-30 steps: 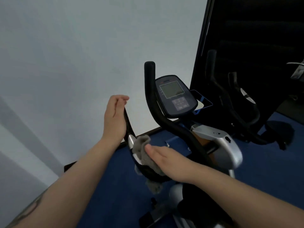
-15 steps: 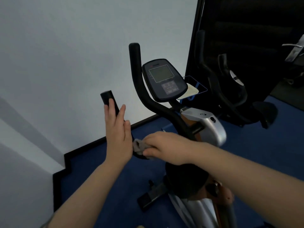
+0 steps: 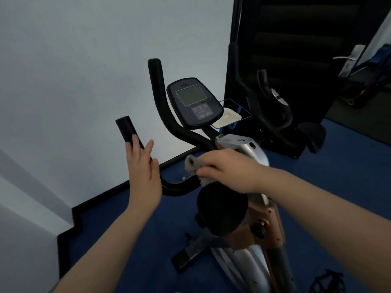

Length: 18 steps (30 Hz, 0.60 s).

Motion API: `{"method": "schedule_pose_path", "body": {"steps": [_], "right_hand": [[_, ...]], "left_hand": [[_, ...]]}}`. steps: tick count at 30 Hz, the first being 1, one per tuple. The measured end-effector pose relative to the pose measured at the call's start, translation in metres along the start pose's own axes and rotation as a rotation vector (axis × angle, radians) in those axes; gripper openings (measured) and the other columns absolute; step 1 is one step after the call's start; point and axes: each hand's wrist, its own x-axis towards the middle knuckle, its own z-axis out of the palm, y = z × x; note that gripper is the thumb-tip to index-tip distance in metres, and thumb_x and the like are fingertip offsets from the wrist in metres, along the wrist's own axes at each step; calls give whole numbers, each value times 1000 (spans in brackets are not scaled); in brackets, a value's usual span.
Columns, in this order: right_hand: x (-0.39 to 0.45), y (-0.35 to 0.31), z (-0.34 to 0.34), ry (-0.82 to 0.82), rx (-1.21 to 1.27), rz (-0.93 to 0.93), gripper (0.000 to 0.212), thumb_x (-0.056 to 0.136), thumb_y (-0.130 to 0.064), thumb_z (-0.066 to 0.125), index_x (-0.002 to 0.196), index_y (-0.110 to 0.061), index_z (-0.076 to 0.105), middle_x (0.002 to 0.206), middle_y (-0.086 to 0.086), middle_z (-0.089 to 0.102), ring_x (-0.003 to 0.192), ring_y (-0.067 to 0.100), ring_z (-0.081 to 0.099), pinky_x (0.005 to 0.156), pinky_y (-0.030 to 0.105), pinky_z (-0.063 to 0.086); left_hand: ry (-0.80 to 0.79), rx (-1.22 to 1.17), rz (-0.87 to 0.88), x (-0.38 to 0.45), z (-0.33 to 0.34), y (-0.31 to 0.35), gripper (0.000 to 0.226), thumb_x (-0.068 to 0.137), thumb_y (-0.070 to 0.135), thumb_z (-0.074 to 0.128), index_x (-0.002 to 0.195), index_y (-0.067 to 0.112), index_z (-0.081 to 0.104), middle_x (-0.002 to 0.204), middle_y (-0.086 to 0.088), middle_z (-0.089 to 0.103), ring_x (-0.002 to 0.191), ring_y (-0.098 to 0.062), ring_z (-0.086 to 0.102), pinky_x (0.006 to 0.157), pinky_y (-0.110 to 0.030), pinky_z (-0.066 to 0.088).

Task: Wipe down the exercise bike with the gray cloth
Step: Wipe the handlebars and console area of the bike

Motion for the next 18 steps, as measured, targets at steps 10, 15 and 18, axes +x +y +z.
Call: {"method": "schedule_pose_path", "body": {"steps": [10,15,18], "right_hand": [[-62,5,71,584,140,245,32,94,-31,60,123,-18,66,122,-7,58,113,12,47,96,25,39],[-84,6,101,707,364,417,37,98,-28,50,135,-35,51,109,-13,50,97,7,54,77,18,44],[-65,3,95,741,258,443,31,99,-35,43,123,-22,57,108,-5,53,98,13,53,78,26,42]], "left_hand": [[-205,-339,-131,-106,37,55,45,101,48,34,143,34,42,155,27,26,142,14,12,120,-21,6],[-301,-538,-232,-114,37,56,48,98,41,35,145,33,41,132,29,53,124,10,48,97,-6,39],[-288,-505,-207,-114,39,56,43,103,34,33,145,28,41,131,22,55,120,9,51,94,-6,40]]}}
